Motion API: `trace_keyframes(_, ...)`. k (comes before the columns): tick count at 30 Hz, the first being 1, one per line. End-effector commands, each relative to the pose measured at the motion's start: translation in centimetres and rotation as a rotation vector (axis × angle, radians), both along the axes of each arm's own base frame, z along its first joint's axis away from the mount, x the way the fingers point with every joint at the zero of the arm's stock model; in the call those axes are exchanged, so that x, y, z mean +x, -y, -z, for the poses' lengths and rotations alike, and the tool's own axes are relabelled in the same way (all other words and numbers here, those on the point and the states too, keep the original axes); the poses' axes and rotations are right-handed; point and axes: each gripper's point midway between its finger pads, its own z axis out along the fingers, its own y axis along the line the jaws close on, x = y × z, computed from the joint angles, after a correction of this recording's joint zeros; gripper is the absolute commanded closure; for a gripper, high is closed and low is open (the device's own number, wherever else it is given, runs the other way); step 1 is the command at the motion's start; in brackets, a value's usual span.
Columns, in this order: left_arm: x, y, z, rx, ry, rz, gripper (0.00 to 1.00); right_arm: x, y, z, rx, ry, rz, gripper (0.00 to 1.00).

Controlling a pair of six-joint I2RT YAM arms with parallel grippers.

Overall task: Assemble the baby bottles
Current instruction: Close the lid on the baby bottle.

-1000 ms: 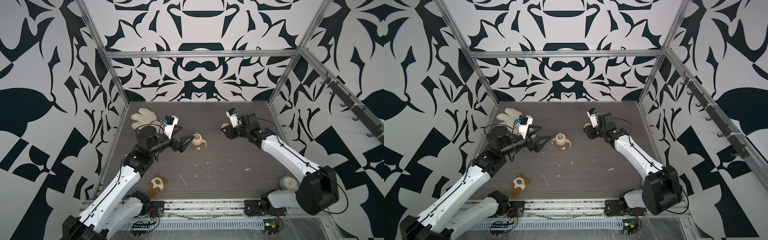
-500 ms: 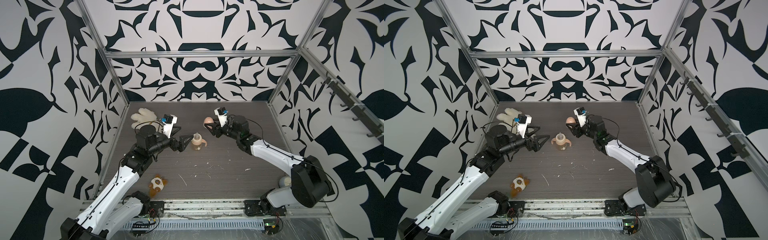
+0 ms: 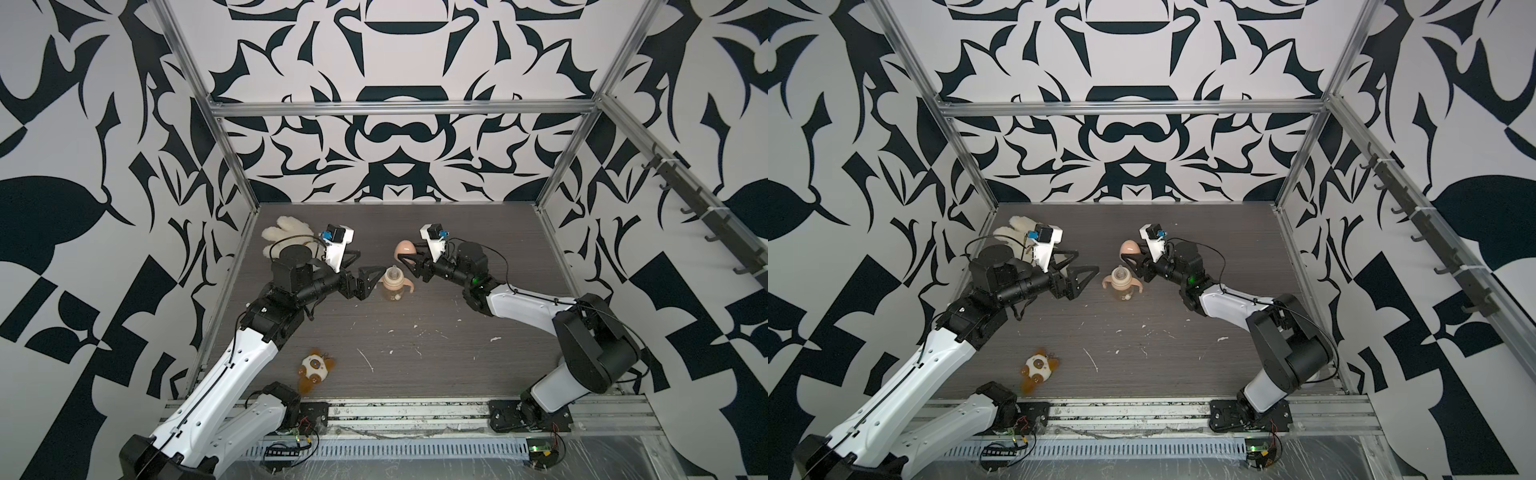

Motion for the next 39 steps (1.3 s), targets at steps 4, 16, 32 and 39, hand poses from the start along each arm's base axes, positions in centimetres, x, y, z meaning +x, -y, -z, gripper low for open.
trace_keyframes(4, 0.5, -0.1, 0.0, 0.011, -0.018, -0.012, 0.01, -1.0, -1.3, -1.6, 0.068, 0.063, -0.062, 0.46)
trace_keyframes(16, 0.9, 0.0, -0.2, 0.021, -0.02, -0.017, 0.01, -1.6, -2.3, 1.4, 0.016, 0.053, -0.1, 0.46)
trace_keyframes(32, 2.2, 0.5, -0.8, -0.001, -0.036, -0.007, 0.01, -2.3, -2.8, 5.1, -0.008, 0.089, -0.141, 0.42)
trace_keyframes(39, 3.1, 1.0, -0.4, 0.004, -0.055, -0.007, 0.01, -2.9, -2.7, 6.0, -0.037, 0.105, -0.16, 0.38)
